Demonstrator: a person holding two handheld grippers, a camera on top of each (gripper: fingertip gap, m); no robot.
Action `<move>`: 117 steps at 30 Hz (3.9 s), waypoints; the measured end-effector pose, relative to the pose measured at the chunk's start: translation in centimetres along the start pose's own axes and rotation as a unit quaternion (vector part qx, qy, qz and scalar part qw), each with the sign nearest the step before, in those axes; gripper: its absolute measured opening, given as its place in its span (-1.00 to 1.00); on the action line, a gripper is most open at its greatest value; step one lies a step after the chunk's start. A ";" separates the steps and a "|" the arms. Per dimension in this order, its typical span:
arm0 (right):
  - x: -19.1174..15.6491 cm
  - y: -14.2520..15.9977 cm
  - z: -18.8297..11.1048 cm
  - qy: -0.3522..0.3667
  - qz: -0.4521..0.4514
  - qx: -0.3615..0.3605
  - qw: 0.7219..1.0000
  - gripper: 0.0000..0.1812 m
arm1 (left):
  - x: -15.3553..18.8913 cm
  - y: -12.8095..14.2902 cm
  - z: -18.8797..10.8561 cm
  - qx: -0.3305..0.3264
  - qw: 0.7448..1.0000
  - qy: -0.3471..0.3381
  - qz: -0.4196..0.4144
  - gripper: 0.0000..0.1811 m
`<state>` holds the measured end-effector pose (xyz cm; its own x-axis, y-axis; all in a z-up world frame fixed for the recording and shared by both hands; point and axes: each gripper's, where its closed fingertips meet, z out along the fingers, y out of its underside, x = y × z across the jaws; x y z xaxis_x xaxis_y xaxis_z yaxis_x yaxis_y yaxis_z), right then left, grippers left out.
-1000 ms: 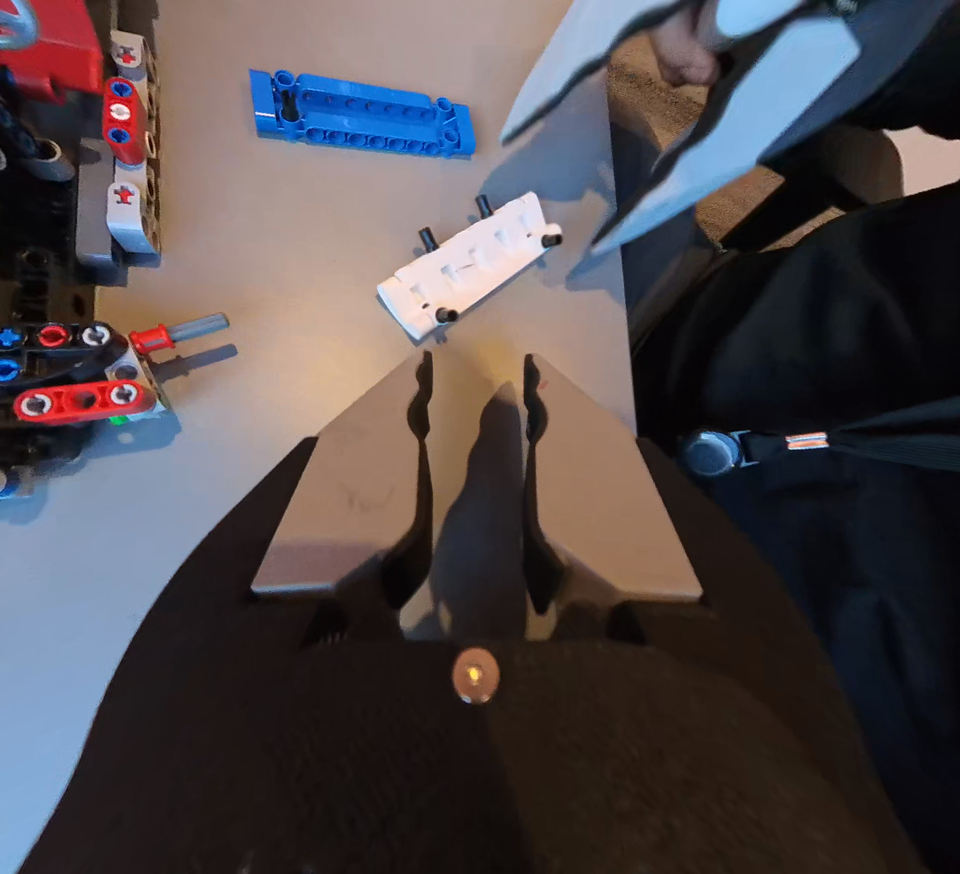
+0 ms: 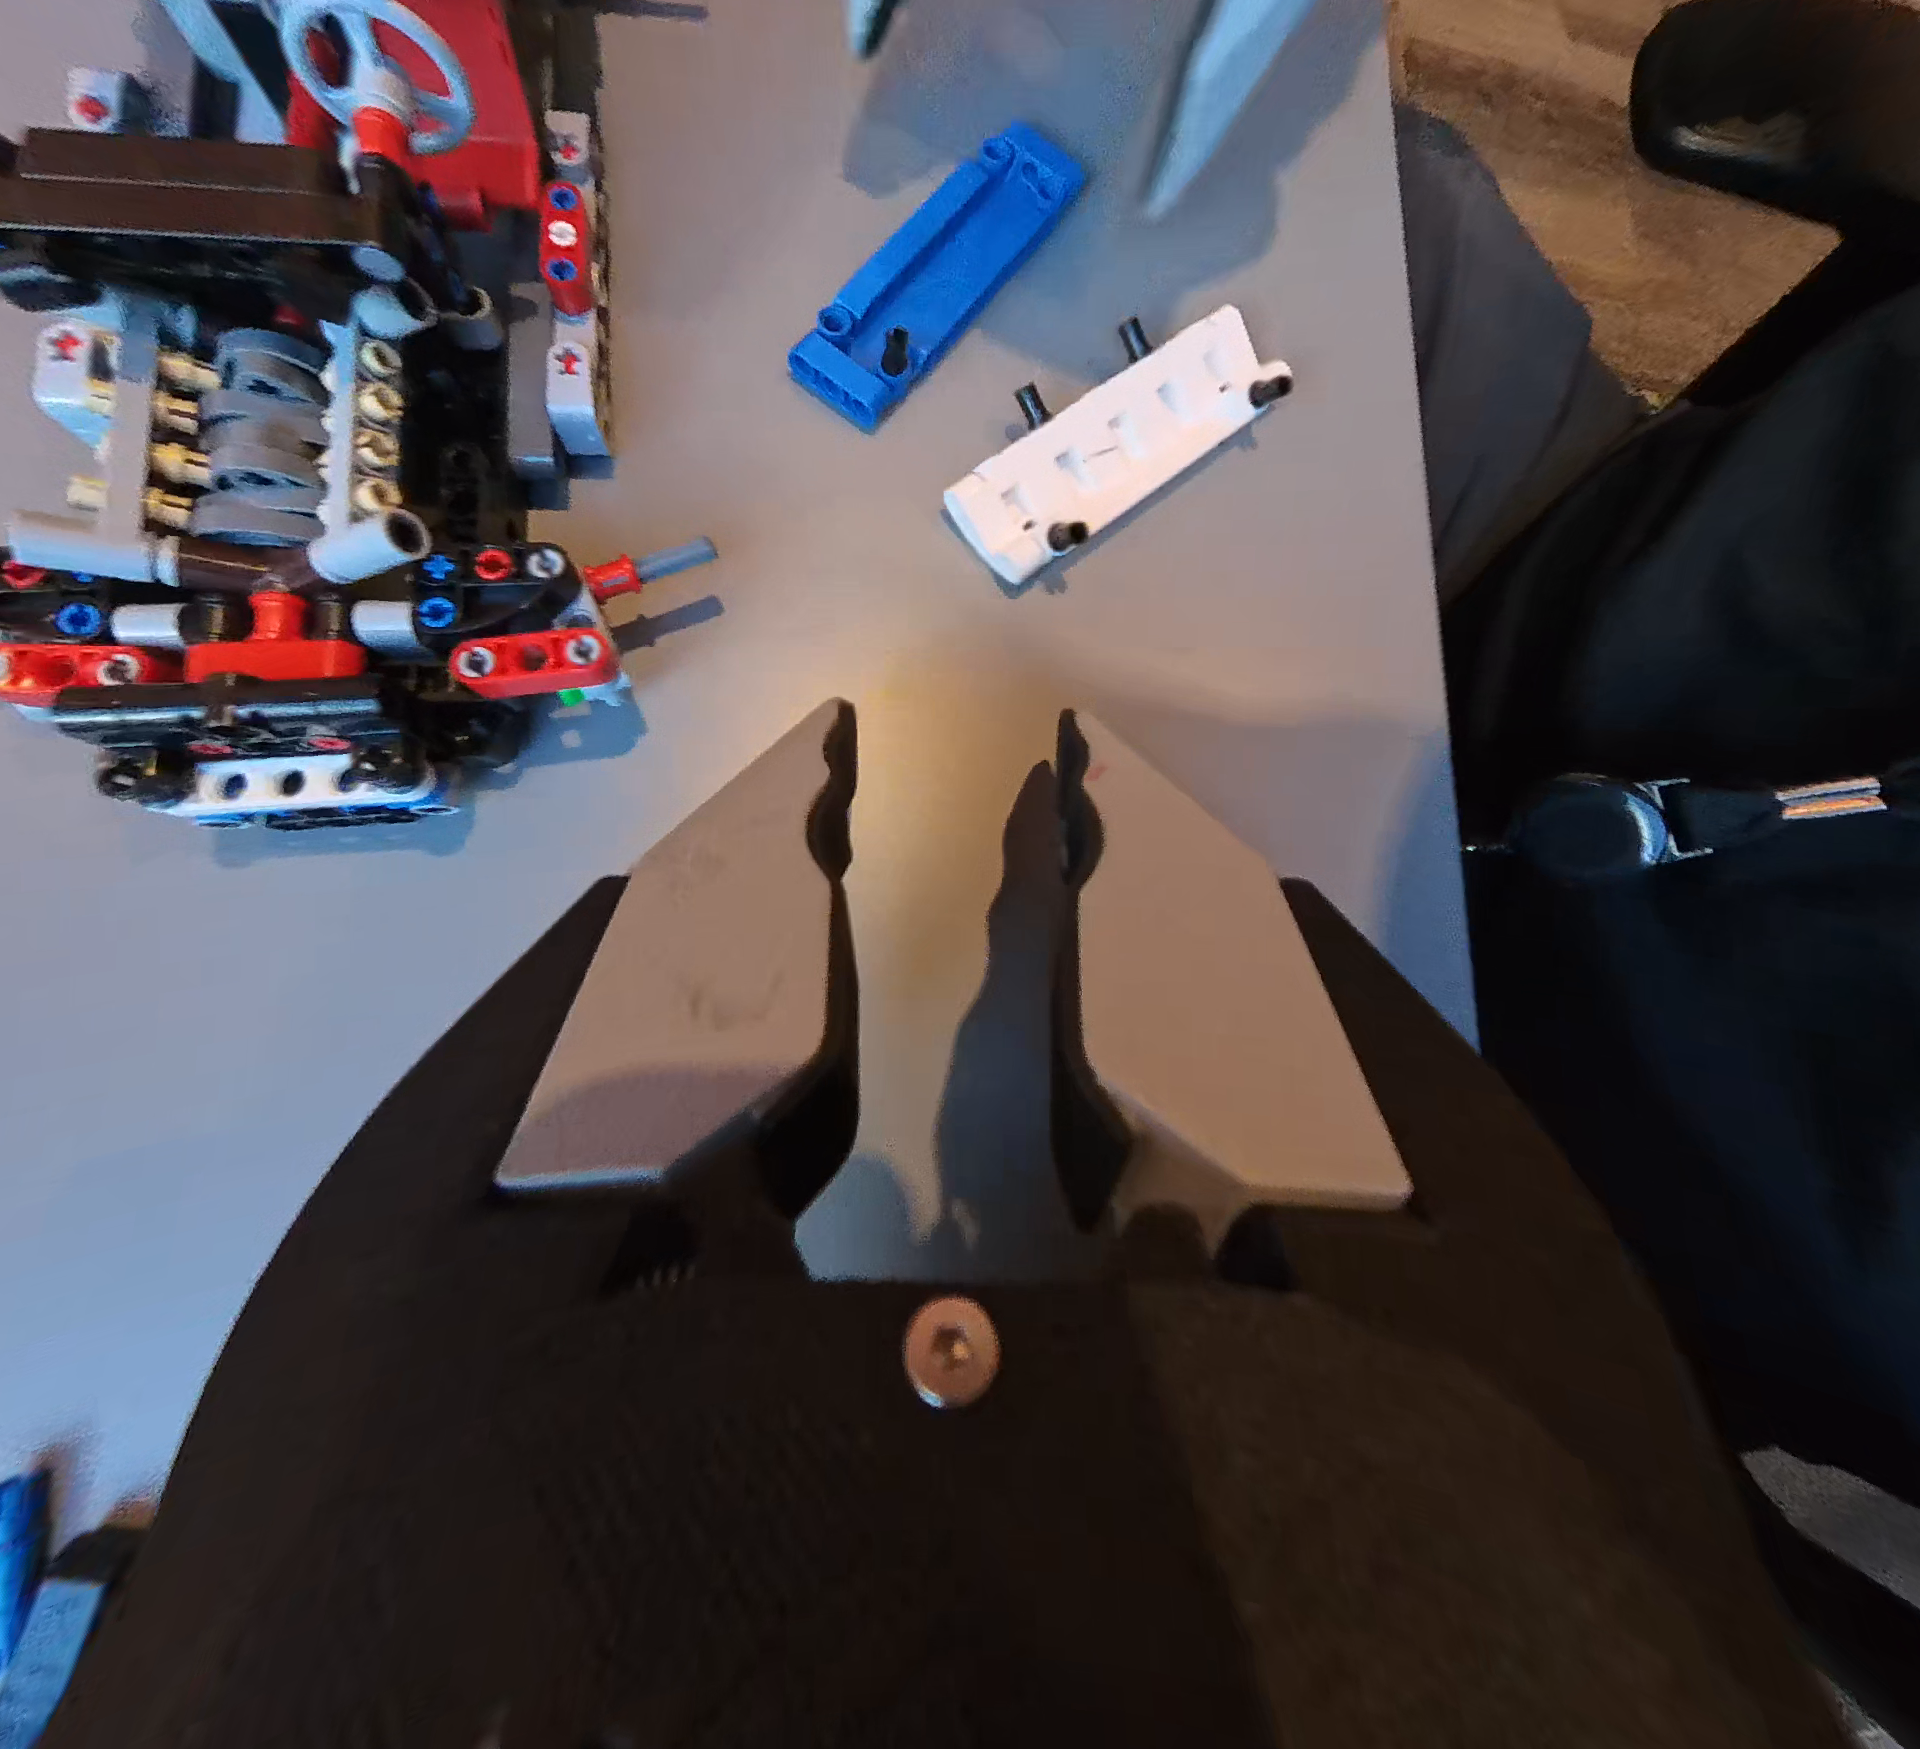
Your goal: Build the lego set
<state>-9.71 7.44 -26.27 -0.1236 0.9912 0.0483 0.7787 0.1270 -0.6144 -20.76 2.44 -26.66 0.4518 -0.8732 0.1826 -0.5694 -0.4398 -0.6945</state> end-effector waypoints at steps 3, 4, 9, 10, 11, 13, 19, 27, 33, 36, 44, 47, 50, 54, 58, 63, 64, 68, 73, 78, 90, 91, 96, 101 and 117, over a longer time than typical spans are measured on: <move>-2.9 -2.4 -1.0 0.017 0.043 0.062 0.997 -0.32 | -0.6 -0.1 -0.2 0.015 1.000 0.003 -0.010 -0.61; -3.7 -2.8 -0.9 0.031 0.045 0.072 0.996 -0.34 | -0.7 0.1 -0.2 0.018 1.000 0.006 -0.017 -0.61; -4.6 -1.6 -0.4 0.112 0.069 0.095 0.987 -0.36 | -0.8 1.6 -0.5 0.028 0.999 -0.019 -0.025 -0.62; -4.6 -1.5 -0.4 0.117 0.078 0.102 0.985 -0.35 | -1.0 1.8 -0.8 0.029 0.999 -0.037 -0.018 -0.62; -4.6 -1.4 -0.3 0.123 0.084 0.106 0.983 -0.33 | -1.2 1.9 -1.0 0.033 0.998 -0.053 -0.009 -0.63; -4.8 -1.7 -0.1 0.125 0.086 0.111 0.982 -0.30 | -1.2 1.8 -1.1 0.037 0.997 -0.062 0.001 -0.64; -5.5 -2.2 1.7 0.129 0.061 0.085 0.986 -0.29 | -1.5 2.0 -0.7 0.022 0.997 -0.071 0.006 -0.64; -4.6 -0.9 2.2 0.139 0.043 0.061 0.988 -0.45 | -1.4 1.9 -0.7 0.025 0.998 -0.059 -0.003 -0.64; -4.3 0.1 1.8 0.111 0.034 0.062 0.991 -0.72 | -1.1 1.3 0.0 0.019 0.998 -0.048 0.019 -0.62; -4.0 0.4 1.6 0.110 0.028 0.061 0.992 -0.74 | -2.2 1.1 0.0 0.001 0.994 -0.086 0.072 -0.59; -3.7 1.6 0.5 0.130 0.025 0.049 0.990 -0.72 | -1.7 -2.1 1.7 -0.048 0.983 -0.043 0.174 -0.30; -3.7 1.1 0.0 0.136 0.031 0.056 0.989 -0.62 | -1.2 -3.6 2.9 -0.057 0.975 -0.041 0.211 -0.28; -3.9 0.1 -0.4 0.143 0.026 0.071 0.987 -0.60 | -0.7 -4.4 3.7 -0.065 0.967 -0.029 0.245 -0.23; -3.9 -0.2 0.7 0.144 0.009 0.053 0.988 -0.60 | -0.7 -3.9 5.1 -0.109 0.958 0.001 0.266 -0.10; -3.7 -0.6 1.8 0.141 0.002 0.041 0.989 -0.51 | -0.6 -4.0 5.6 -0.113 0.957 0.024 0.268 -0.09; -3.3 -1.0 2.5 0.141 -0.011 0.029 0.990 -0.75 | 0.1 -3.7 6.0 -0.120 0.958 0.069 0.251 -0.17; -3.3 -0.9 2.6 0.139 -0.011 0.026 0.990 -0.77 | 0.3 -3.6 6.0 -0.120 0.958 0.077 0.247 -0.19; -3.3 -0.8 2.5 0.118 -0.002 0.024 0.993 -0.78 | 0.7 -3.2 5.8 -0.114 0.960 0.086 0.241 -0.21; -3.3 -0.6 2.0 0.106 -0.016 0.015 0.994 -0.71 | 1.3 -2.8 5.5 -0.106 0.963 0.081 0.233 -0.17; -3.7 -0.4 1.5 0.084 -0.028 0.019 0.996 -0.73 | 0.8 -2.6 5.2 -0.105 0.964 0.080 0.230 -0.16; -4.0 -1.2 2.6 0.100 -0.079 -0.019 0.992 -0.76 | 0.5 -2.6 4.5 -0.090 0.965 0.042 0.244 -0.20; -3.9 -1.2 2.6 0.100 -0.076 -0.019 0.992 -0.79 | 0.6 -2.7 4.5 -0.086 0.965 0.045 0.245 -0.22; -3.6 -1.1 2.4 0.063 -0.051 -0.005 0.997 -0.86 | 0.2 -4.0 4.3 -0.085 0.958 0.056 0.267 -0.46; -3.7 -0.2 2.2 0.027 -0.052 -0.016 0.998 -0.98 | -0.6 -5.6 4.5 -0.082 0.960 0.069 0.259 -0.49; -4.7 -0.8 0.7 -0.089 0.023 0.024 0.996 -1.00 | 0.8 -3.9 5.4 -0.128 0.942 0.114 0.289 -0.59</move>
<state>-10.17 2.68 -26.61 -0.1992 0.9729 -0.1173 0.7564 0.0765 -0.6496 -14.45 4.57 -27.50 -0.1266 -0.9919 -0.0104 -0.8351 0.1122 -0.5386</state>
